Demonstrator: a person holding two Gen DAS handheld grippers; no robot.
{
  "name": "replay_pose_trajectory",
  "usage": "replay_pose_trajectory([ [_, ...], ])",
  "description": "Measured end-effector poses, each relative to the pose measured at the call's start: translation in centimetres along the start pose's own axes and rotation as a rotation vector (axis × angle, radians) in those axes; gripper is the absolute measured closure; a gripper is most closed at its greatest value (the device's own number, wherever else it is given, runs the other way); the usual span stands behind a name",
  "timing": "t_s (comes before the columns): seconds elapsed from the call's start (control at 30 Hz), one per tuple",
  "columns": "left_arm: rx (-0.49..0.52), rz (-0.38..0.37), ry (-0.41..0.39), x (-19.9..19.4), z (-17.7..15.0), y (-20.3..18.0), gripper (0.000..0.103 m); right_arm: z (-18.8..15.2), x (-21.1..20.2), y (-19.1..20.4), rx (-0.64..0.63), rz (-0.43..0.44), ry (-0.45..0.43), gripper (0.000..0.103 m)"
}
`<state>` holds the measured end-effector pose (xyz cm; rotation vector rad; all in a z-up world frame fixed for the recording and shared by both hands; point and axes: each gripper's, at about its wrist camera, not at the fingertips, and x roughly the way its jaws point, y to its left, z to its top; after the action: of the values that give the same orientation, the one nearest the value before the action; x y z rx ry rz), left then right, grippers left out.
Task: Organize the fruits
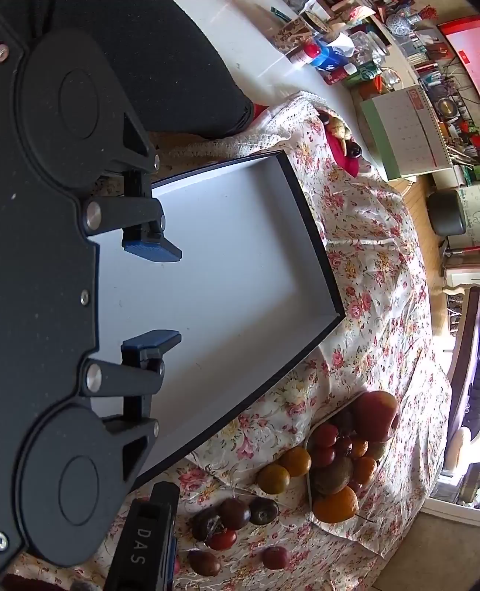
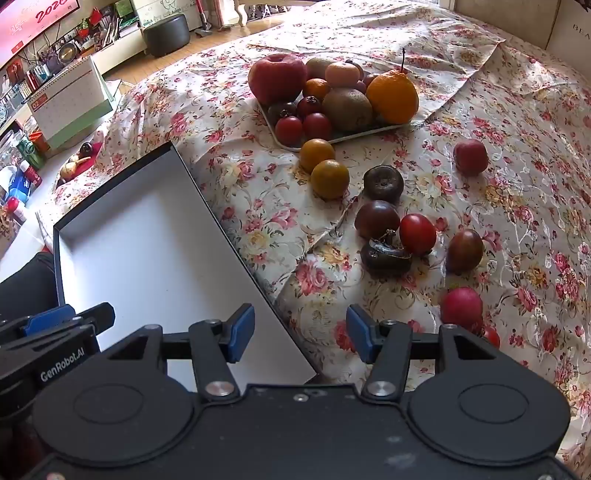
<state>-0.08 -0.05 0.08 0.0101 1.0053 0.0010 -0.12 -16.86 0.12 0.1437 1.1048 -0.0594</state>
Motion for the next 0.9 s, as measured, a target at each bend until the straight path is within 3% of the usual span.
replay_pose_trajectory([
  [0.23, 0.016, 0.027, -0.005, 0.1, 0.0, -1.1, 0.054, 0.0, 0.0, 0.1, -0.009, -0.016, -0.008, 0.045],
  [0.9, 0.001, 0.006, 0.000, 0.1, -0.2, -0.1, 0.054, -0.1, 0.1, 0.3, -0.014, -0.039, -0.013, 0.045],
])
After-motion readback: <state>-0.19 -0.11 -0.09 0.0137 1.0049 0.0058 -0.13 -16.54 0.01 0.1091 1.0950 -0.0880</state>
